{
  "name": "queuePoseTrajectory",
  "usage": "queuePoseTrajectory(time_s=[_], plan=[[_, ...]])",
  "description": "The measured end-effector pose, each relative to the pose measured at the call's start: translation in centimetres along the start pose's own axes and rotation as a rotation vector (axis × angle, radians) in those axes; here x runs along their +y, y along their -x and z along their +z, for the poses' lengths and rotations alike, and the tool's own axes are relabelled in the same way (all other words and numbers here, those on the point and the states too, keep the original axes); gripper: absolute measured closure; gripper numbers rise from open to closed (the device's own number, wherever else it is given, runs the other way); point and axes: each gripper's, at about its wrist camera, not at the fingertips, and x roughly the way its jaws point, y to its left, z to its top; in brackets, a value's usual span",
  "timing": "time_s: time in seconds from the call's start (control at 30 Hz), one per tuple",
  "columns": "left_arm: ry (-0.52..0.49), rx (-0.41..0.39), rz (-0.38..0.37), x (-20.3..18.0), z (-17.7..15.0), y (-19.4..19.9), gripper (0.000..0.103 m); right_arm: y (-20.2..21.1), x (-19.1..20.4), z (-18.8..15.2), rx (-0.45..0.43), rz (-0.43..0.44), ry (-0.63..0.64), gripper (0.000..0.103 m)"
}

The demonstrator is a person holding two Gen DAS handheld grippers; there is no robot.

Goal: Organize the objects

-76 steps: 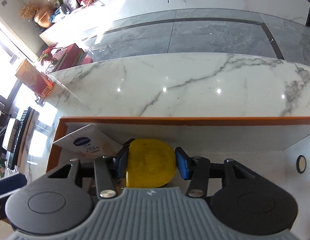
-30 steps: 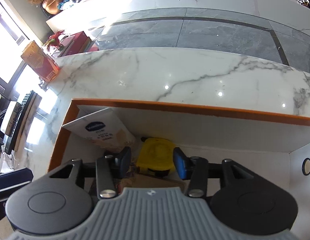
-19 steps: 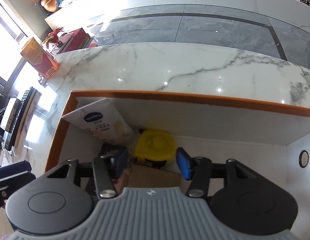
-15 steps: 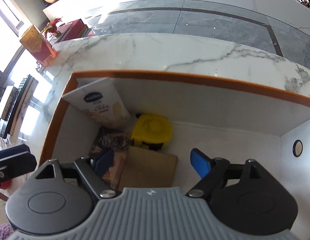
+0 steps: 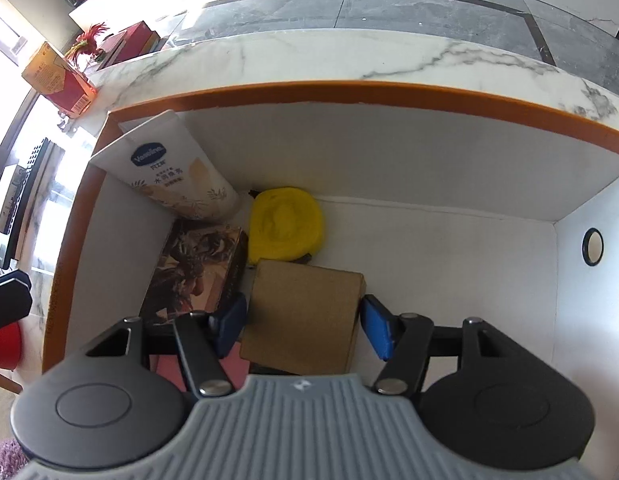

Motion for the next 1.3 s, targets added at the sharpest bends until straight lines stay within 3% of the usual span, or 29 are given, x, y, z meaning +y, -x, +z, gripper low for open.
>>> queuePoseTrajectory(time_s=[0.47,0.7,1.0,1.2,1.3], plan=[[0.004,0.002,0.003,-0.4,-0.3,0.2,0.052,-0.1,-0.3,0.5,0.031,0.062,-0.062,0.039],[-0.073,-0.01,-0.046,-2.5,-1.9,2.4,0.052,3.7,-0.3,-1.0,-0.048,0.049,-0.042,0.039],[-0.183,-0.018,-0.117,-6.5,-6.7,6.0,0.052,12.9,-0.3,-7.8,-0.227,0.04,0.042,0.039],[-0.235,-0.032,-0.026,-6.4,-10.2,7.4,0.052,16.7,0.2,-14.3,-0.364,0.048,0.063,0.039],[-0.256,-0.021,0.062,-5.6,-11.9,7.1,0.052,16.8,0.5,-17.3,-0.401,0.042,0.064,0.039]])
